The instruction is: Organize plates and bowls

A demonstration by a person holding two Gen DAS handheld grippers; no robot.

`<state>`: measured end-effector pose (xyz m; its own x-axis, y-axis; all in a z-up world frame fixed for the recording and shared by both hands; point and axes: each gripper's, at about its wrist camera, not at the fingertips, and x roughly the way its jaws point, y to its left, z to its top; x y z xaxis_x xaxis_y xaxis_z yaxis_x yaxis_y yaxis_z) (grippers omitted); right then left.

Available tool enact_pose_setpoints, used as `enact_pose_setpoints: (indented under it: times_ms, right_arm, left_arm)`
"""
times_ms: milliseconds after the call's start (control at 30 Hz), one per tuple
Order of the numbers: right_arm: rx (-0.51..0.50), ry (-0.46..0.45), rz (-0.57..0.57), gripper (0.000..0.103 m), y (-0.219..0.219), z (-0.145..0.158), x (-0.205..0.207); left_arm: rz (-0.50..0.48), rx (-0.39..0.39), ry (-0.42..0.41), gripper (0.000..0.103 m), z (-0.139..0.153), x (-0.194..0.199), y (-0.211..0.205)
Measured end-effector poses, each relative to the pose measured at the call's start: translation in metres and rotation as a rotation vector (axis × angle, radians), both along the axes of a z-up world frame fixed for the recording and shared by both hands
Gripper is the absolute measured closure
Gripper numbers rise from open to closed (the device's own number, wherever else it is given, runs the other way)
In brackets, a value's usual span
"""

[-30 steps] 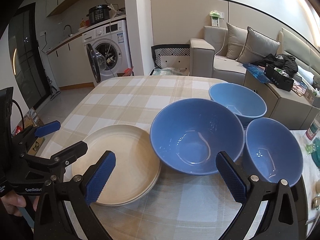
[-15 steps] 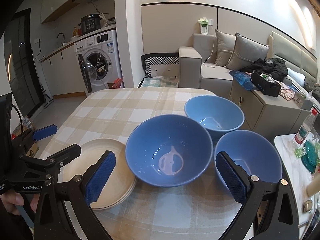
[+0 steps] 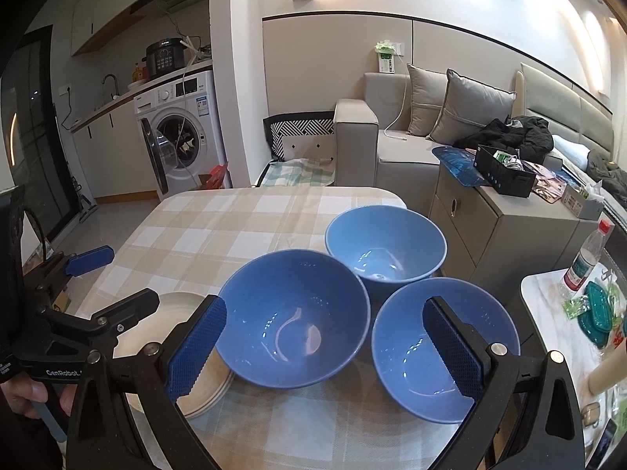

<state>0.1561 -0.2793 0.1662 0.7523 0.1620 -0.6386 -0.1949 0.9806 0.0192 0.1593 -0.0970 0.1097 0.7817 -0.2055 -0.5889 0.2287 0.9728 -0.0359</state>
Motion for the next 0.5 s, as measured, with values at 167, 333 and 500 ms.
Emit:
enact_pose_setpoints:
  times_ms: [167,333,500]
  right_arm:
    - [0.003,-0.004,-0.007,0.001,-0.010,0.005,0.008]
    - [0.014,0.005,-0.002,0.001,-0.019,0.008,0.018]
    - [0.022,0.015,0.000,0.001,-0.027,0.010,0.028]
  left_arm:
    - [-0.011,0.007,0.001,0.000,0.005,0.010,-0.009]
    - [-0.025,0.012,0.001,0.000,0.009,0.018,-0.017]
    - [-0.042,0.021,0.013,0.000,0.013,0.027,-0.029]
